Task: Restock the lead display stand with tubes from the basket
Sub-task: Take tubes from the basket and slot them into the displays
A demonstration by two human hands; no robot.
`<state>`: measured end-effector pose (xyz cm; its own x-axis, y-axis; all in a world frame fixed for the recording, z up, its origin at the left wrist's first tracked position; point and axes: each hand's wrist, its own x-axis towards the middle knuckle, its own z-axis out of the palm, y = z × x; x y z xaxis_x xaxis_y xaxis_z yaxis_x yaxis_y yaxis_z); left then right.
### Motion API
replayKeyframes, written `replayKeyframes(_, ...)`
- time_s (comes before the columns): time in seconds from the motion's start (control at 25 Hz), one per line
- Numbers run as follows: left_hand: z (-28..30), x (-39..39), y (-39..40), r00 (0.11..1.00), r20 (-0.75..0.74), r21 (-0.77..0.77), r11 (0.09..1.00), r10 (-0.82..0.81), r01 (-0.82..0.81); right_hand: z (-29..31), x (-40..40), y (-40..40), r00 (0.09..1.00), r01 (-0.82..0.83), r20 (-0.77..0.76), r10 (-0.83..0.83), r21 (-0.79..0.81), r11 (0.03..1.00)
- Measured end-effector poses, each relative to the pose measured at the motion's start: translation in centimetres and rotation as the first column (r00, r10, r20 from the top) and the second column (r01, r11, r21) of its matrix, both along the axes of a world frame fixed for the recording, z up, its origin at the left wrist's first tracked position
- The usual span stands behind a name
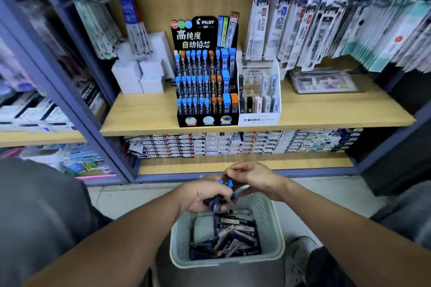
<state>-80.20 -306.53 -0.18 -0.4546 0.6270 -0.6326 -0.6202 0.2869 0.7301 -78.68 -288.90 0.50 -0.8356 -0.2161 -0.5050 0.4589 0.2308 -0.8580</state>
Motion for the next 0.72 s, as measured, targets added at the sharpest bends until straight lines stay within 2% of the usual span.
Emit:
replayKeyframes(0.08,2.5,-1.5,-0.1,0.998,-0.062,-0.026,0.999,-0.021,0.02,2.3,-1.0,-0.4,0.993,0.076,-0.093,-0.078,-0.031,0.997)
replayKeyframes(0.24,10.3,-4.6,-0.5,0.983,-0.181,0.035,0.999,-0.03,0.037,9.3,-3.1,-0.7,0.952,0.161,-0.207,-0.225,-0.287,0.944)
replayKeyframes(0.36,15.2,-6.6,-0.5,0.97,-0.239,0.093,0.993,-0.05,0.074,13.9,-4.9,-1.0,0.9,0.208,-0.276,-0.339,-0.41,0.888)
replayKeyframes(0.52,18.6,-8.8,-1.0,0.947,-0.32,0.122,0.991,-0.01,0.052,17.7,-7.8,-1.4,0.835,0.222,-0.362,-0.414,-0.466,0.856)
replayKeyframes(0.72,19.5,-11.9,-1.2,0.914,-0.403,0.117,0.993,0.053,-0.007,19.3,-11.2,-0.7,0.797,0.229,-0.402,-0.452,-0.491,0.841)
